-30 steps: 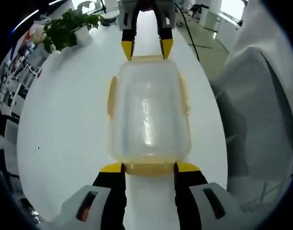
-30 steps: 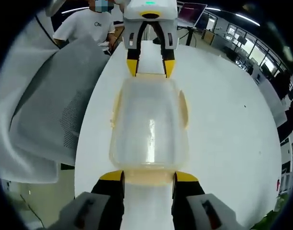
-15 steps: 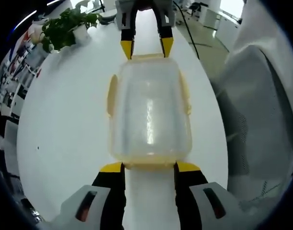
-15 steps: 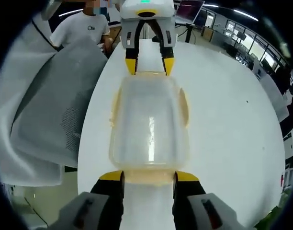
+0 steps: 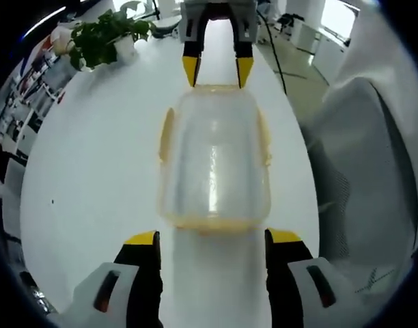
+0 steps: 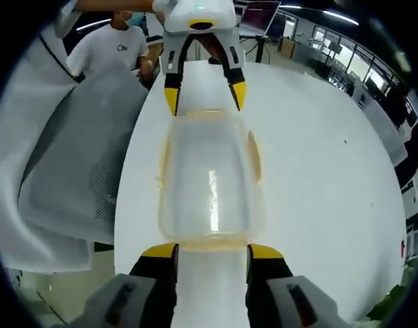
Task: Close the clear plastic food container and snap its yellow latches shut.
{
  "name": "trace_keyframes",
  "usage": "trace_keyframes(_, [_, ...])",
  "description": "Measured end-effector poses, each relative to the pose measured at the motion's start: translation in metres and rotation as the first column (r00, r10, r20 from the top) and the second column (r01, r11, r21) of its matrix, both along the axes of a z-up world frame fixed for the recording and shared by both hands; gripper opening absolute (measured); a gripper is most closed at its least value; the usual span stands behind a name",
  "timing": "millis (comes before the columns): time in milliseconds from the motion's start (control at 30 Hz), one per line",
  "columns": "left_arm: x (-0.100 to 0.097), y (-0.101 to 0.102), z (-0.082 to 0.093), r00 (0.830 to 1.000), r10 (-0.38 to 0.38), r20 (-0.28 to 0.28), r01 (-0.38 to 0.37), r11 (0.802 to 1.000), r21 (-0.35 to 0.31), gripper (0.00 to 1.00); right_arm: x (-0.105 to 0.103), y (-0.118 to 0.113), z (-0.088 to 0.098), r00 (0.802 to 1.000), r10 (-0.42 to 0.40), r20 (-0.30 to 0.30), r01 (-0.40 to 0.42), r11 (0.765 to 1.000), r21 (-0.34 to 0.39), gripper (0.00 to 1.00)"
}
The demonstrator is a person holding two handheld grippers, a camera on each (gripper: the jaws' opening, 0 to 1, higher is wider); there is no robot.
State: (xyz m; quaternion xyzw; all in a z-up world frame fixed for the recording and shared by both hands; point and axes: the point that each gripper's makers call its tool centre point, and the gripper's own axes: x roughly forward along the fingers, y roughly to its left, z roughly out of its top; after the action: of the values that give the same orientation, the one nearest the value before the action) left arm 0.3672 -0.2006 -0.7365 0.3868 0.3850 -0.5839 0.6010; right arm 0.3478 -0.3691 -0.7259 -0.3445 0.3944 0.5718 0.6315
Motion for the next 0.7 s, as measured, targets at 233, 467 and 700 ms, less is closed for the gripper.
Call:
trace_keyframes(233, [0.001,-0.003,0.014,0.985,0.156,-0.074,-0.163,0.980,-0.113,0.60,-0.001,0.006,0.017,0.997,-0.072,0.007,0.072,0.994,0.080,0.37])
trace_keyframes(467, [0.006,-0.004,0.014,0.944,0.303,-0.130,-0.321,0.934,-0.155,0.56,-0.001,0.005,0.014,0.987,-0.160,0.012,0.159,0.984,0.077,0.38])
trace_keyframes(700, [0.009,-0.008,0.017,0.854,0.462,-0.240,-0.508,0.839,-0.193,0.58,0.012,0.009,0.018,0.928,-0.369,-0.054,0.373,0.918,0.138,0.42])
